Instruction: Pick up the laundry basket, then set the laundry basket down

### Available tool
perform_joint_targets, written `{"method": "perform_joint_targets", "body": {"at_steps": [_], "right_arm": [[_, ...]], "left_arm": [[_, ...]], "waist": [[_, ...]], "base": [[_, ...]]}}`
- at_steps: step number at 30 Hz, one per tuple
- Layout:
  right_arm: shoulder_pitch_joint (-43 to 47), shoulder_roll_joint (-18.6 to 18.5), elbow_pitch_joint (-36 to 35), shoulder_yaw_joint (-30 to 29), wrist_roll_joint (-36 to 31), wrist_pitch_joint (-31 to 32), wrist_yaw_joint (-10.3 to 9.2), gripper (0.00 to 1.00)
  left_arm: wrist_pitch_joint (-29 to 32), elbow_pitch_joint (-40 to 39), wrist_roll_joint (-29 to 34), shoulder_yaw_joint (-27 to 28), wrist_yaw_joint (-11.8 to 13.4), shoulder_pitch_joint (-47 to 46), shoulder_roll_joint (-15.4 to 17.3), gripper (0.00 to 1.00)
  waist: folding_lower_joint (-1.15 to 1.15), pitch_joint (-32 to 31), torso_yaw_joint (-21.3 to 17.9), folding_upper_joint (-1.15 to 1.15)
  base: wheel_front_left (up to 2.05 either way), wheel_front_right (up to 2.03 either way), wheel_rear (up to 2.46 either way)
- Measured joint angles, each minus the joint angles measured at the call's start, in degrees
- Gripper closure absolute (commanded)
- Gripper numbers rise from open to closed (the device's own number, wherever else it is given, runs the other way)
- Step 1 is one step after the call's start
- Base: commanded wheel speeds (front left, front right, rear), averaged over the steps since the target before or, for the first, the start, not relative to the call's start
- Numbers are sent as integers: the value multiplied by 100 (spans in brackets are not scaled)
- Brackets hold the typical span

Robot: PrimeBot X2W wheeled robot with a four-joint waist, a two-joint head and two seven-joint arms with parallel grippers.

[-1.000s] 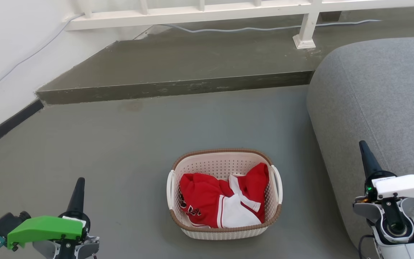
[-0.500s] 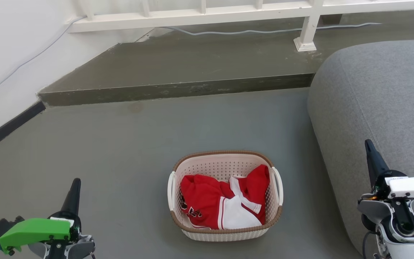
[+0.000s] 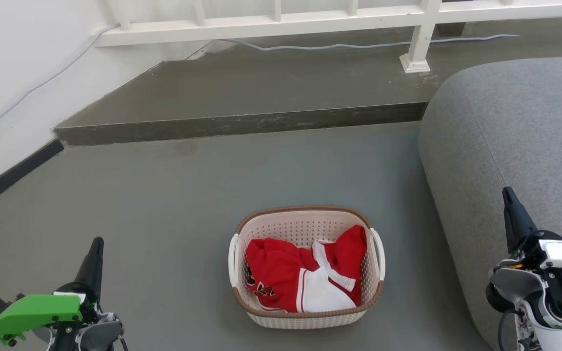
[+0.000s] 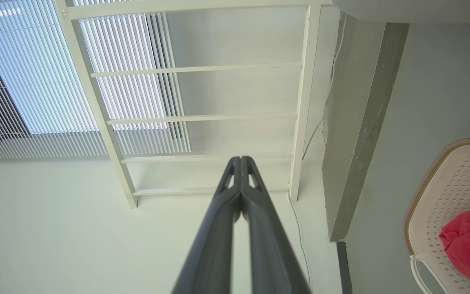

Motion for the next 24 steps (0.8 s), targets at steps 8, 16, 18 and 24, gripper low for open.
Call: {"method": "perform_joint_targets", "body": {"at_steps": [8, 16, 18, 24], "right_arm": [[0, 0, -2, -5, 11, 0, 1, 100], [1, 0, -4, -5, 11, 0, 1, 100], [1, 0, -4, -5, 11, 0, 1, 100], [1, 0, -5, -5, 11, 0, 1, 100]], "left_arm": [[0, 3, -5, 4, 0, -1, 0, 100], [1, 3, -5, 7, 0, -1, 0, 100], [1, 3, -5, 8, 0, -1, 0, 100], [1, 2, -5, 10, 0, -1, 0, 100]], "waist": [[0, 0, 0, 0], [0, 1, 0, 0], [0, 1, 0, 0], [0, 1, 0, 0]], "base": [[0, 0, 0], [0, 0, 0], [0, 0, 0], [0, 0, 0]]}}
